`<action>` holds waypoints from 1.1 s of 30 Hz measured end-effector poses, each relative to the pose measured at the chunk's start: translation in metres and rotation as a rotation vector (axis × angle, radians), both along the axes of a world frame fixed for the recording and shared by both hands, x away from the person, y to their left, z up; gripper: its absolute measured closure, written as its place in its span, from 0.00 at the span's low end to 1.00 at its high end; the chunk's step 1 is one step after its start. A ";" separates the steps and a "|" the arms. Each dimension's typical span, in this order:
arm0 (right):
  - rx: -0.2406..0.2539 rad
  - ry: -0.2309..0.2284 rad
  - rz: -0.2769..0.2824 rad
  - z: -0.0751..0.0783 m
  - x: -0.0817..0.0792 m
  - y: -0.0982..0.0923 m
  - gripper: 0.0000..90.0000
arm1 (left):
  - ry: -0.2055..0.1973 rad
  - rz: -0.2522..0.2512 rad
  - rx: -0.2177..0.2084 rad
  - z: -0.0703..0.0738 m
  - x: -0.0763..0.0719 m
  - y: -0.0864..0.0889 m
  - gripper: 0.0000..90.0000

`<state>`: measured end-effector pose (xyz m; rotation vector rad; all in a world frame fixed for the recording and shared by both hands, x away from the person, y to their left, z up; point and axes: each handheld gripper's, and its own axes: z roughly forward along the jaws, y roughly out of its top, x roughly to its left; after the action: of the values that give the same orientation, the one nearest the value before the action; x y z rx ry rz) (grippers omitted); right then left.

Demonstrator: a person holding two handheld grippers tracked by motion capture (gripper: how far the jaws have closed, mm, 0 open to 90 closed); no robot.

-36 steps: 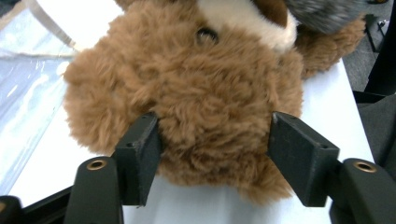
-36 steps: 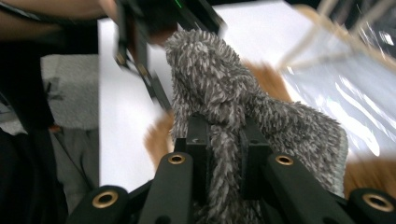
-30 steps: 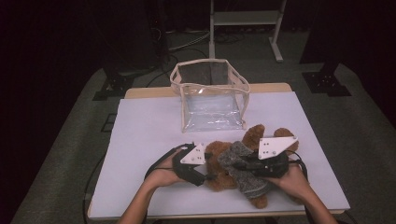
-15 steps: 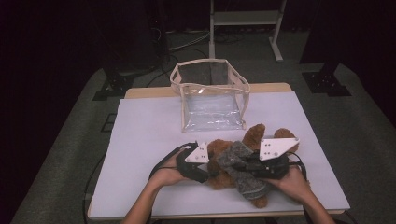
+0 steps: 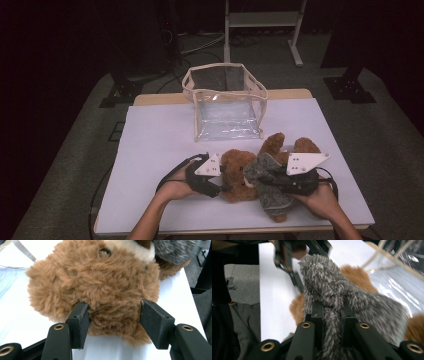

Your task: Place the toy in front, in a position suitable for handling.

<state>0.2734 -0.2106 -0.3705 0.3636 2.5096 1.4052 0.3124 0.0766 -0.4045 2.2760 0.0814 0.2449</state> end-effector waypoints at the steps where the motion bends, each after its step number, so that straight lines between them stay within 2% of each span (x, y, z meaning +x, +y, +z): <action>1: 0.001 -0.009 0.013 0.002 -0.001 0.006 0.86 | -0.001 0.000 0.000 0.000 0.000 -0.001 0.46; 4: 0.000 -0.032 0.050 0.005 -0.002 0.023 0.85 | 0.002 0.003 -0.002 0.001 0.001 0.000 0.45; 6: -0.004 -0.037 0.057 0.003 -0.001 0.026 0.85 | 0.001 0.000 0.000 0.001 0.001 0.002 0.45; 9: 0.018 -0.010 0.040 -0.001 0.001 0.014 0.85 | 0.004 0.004 -0.021 0.001 -0.001 0.007 0.44; 12: 0.017 0.017 -0.008 -0.006 0.000 0.000 0.85 | 0.005 0.007 -0.019 0.000 -0.001 0.008 0.44; 14: 0.027 0.027 -0.014 -0.007 0.000 -0.002 0.85 | 0.008 0.005 -0.021 -0.001 0.000 0.007 0.45; 17: 0.012 -0.007 0.009 0.001 0.000 0.011 0.85 | 0.009 0.006 -0.015 -0.002 0.001 0.002 0.45; 21: 0.020 -0.023 0.060 0.009 0.001 0.036 0.85 | 0.008 0.002 -0.005 0.001 0.003 0.001 0.46; 23: -0.020 -0.038 0.073 0.006 0.002 0.043 0.85 | 0.009 0.002 -0.007 0.001 0.003 0.003 0.46; 25: -0.023 -0.021 0.078 0.000 0.003 0.039 0.86 | 0.007 0.004 -0.008 0.002 0.002 0.007 0.45; 29: 0.037 0.008 0.048 -0.004 0.004 0.016 0.86 | 0.011 0.009 -0.013 0.000 -0.001 0.014 0.45; 33: 0.010 -0.016 0.016 0.001 0.005 0.014 0.86 | 0.017 0.013 -0.013 -0.002 -0.003 0.018 0.45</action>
<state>0.2780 -0.1965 -0.3693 0.3341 2.4993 1.4212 0.3093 0.0943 -0.4063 2.2659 0.1068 0.2312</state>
